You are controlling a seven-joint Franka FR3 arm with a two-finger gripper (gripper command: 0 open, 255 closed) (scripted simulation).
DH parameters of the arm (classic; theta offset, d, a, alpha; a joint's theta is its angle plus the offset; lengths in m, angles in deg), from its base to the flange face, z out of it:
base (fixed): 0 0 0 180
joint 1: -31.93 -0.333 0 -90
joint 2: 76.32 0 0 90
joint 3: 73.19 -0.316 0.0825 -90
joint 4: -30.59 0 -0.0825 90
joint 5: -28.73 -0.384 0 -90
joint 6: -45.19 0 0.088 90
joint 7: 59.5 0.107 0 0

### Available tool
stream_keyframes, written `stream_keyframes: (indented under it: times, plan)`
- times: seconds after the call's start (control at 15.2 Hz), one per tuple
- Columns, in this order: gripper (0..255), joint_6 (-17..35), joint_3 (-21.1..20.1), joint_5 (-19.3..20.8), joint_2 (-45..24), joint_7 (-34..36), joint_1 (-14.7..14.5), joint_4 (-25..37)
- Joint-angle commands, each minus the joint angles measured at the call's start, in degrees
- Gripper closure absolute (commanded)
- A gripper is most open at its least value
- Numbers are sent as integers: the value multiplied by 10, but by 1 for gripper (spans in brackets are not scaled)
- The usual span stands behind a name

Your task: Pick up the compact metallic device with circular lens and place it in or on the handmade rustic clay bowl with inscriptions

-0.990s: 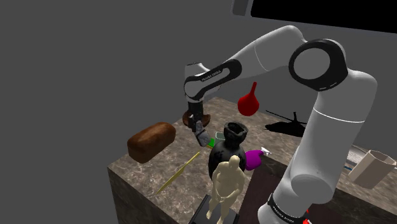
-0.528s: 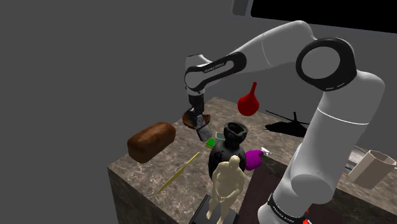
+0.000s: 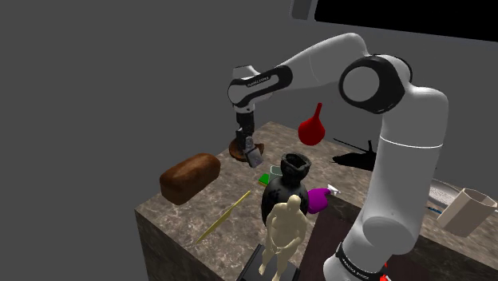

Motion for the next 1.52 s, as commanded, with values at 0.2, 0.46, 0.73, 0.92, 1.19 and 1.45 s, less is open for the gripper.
stream_keyframes:
  times: [0.2, 0.46, 0.73, 0.92, 1.19, 1.45]
  plan:
    - [255, -37, 11, -13, -100, -47, 32, 139]
    - [255, -78, 15, -25, -191, -79, 61, 274]
    - [255, -140, 16, -37, -299, -104, 94, 446]
    - [255, -120, 15, -37, -302, -103, 93, 429]
    - [255, -94, 14, -38, -309, -101, 93, 409]
    - [255, -82, 14, -38, -314, -100, 93, 402]
